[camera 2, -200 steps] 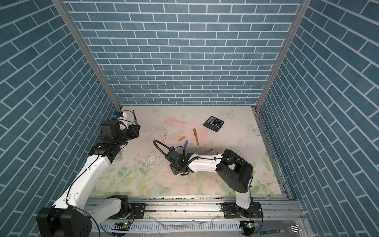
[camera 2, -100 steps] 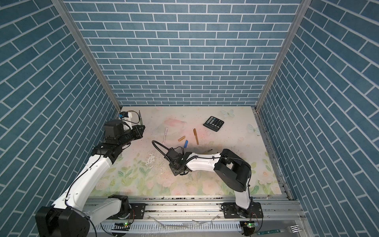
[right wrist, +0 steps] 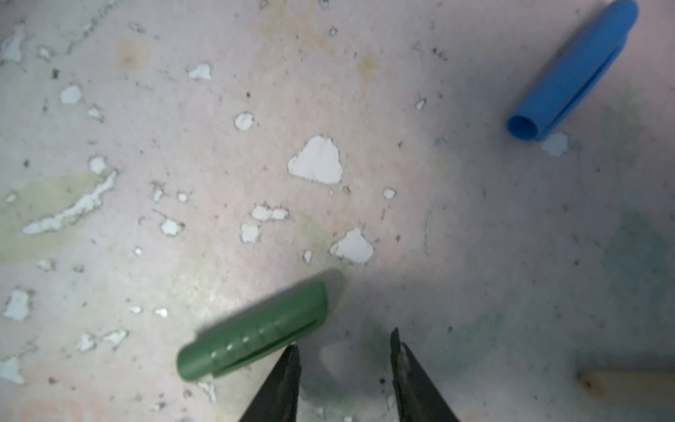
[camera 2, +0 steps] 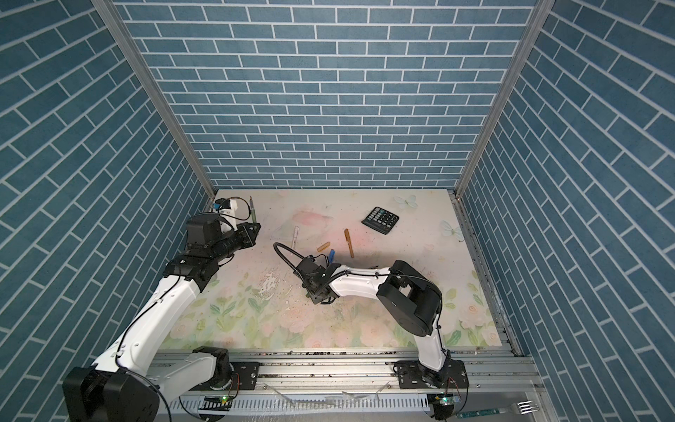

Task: Insert the pens into the pen caps

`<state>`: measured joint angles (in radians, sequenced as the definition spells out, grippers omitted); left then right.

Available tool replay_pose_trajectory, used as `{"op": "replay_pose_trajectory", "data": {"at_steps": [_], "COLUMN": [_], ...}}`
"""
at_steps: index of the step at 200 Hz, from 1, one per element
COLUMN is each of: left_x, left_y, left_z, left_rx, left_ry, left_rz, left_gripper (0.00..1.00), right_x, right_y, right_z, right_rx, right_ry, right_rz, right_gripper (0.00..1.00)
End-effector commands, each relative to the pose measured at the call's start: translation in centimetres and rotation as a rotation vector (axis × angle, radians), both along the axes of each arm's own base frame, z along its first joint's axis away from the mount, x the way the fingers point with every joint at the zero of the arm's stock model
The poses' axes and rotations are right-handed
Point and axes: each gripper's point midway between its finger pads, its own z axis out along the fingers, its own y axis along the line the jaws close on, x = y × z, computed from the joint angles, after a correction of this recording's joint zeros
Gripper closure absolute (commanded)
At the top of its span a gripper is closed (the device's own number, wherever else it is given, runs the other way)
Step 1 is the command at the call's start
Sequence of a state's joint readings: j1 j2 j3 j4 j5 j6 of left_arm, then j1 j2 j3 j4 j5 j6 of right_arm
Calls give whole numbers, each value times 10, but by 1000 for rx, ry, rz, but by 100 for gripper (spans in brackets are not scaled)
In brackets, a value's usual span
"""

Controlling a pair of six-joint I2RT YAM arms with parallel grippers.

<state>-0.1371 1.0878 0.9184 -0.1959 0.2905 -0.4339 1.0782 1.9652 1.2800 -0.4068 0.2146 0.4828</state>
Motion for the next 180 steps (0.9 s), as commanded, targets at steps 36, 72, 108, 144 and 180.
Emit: {"op": "replay_pose_trajectory", "data": {"at_steps": [36,72,108,144,180], "left_x": [-1,-2,-2,-4,-8], "left_y": [-2,-2,-6,-23,-39], "left_z": [7,8,8,9,9], "left_rx": [7,3,-5,-23,-16], "left_ry": [-33,-34,-35,-42,-45], "left_rz": [-12,-13,-27,-97,-152], "left_gripper": [100,100,100,100,100], "right_x": [10,4,-12,-15,-12], "right_y": [12,11,27,30,33], "right_z": [3,32,35,19,10], "right_rx": [5,77,176,175,163], "right_ry": [21,30,160,203,205], "right_rz": [-7,0,60,50,40], "right_gripper": [57,62,71,78,81]}}
